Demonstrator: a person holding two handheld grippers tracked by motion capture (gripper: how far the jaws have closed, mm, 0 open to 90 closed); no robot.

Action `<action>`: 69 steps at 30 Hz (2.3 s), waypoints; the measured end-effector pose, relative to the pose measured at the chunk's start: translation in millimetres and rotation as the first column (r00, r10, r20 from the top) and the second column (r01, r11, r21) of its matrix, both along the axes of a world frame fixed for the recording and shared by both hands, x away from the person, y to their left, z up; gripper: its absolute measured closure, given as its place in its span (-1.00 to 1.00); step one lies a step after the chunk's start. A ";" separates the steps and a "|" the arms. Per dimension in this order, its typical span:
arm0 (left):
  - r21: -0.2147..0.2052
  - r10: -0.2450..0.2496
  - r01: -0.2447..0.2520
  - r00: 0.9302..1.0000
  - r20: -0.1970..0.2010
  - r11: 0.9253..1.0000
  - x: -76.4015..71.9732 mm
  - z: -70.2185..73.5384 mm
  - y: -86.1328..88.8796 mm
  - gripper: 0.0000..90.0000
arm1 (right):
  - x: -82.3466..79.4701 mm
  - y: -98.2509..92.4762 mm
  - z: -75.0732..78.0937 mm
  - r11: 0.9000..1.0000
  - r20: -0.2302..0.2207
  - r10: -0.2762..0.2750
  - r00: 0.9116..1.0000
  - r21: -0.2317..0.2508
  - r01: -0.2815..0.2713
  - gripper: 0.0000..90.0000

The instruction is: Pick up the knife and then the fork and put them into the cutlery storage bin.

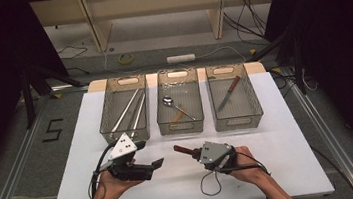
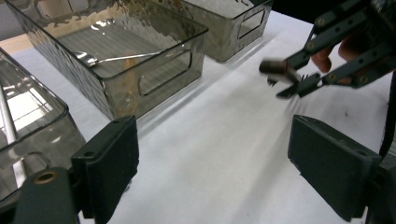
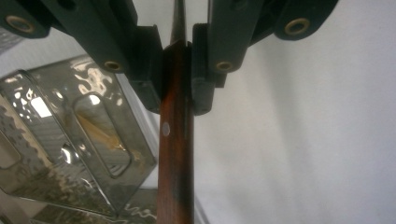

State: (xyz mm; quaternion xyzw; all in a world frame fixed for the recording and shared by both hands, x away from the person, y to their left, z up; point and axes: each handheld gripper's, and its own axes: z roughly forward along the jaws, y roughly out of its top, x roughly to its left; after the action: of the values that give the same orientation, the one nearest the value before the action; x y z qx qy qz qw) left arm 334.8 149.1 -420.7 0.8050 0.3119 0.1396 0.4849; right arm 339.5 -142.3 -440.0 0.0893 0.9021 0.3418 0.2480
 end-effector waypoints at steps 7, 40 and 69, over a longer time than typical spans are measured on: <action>0.006 0.009 -0.009 1.000 0.006 1.000 -2.2 -5.8 0.0 -0.64 | 6.5 -9.5 3.5 0.998 -0.020 -0.044 0.999 0.048 0.044 0.73; -0.005 0.056 -0.055 0.998 0.029 0.998 -7.7 -7.0 9.3 -0.64 | 32.5 -66.2 32.4 0.910 -0.151 -0.286 0.946 0.266 0.317 0.73; -0.020 0.058 -0.057 0.998 0.015 0.998 -8.3 -7.6 11.7 -0.64 | 59.7 -98.8 40.9 0.854 -0.199 -0.371 0.907 0.311 0.417 0.73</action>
State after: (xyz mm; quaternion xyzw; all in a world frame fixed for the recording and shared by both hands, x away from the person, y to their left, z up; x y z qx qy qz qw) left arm 326.6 160.8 -428.3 0.7898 0.3325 0.1568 0.4910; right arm 399.2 -241.1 -399.0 0.3369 0.8044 0.4301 0.2332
